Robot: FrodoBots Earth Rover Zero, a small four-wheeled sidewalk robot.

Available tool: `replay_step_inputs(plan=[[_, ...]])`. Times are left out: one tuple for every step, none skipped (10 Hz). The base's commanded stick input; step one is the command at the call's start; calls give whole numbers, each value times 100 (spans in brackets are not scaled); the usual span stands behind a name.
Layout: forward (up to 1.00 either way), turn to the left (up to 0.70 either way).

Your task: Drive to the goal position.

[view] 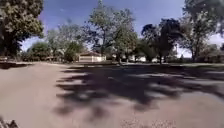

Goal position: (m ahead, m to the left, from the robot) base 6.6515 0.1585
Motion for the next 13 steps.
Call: replay_step_inputs(plan=[[70, 0], [70, 0], [70, 0], [70, 0], [70, 0], [70, 0], [70, 0], [70, 0], [70, 0], [70, 0], [70, 0], [70, 0], [70, 0]])
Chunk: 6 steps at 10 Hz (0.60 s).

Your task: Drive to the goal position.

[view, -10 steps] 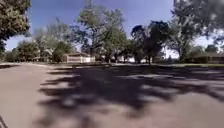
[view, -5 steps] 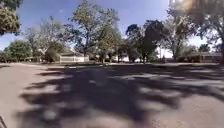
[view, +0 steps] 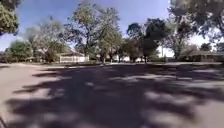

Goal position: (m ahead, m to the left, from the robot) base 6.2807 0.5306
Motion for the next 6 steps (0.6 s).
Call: replay_step_inputs(plan=[[70, 0], [70, 0], [70, 0], [70, 0], [70, 0], [70, 0]])
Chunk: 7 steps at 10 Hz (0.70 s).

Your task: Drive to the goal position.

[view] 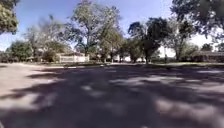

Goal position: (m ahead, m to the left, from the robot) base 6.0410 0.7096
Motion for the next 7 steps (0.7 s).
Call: replay_step_inputs(plan=[[70, 0], [70, 0], [70, 0], [70, 0], [70, 0], [70, 0], [70, 0]])
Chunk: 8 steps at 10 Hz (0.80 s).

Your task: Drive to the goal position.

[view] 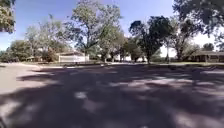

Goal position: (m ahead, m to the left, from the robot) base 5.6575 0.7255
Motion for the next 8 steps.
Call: replay_step_inputs(plan=[[70, 0], [70, 0], [70, 0], [70, 0], [70, 0], [70, 0], [70, 0], [70, 0]])
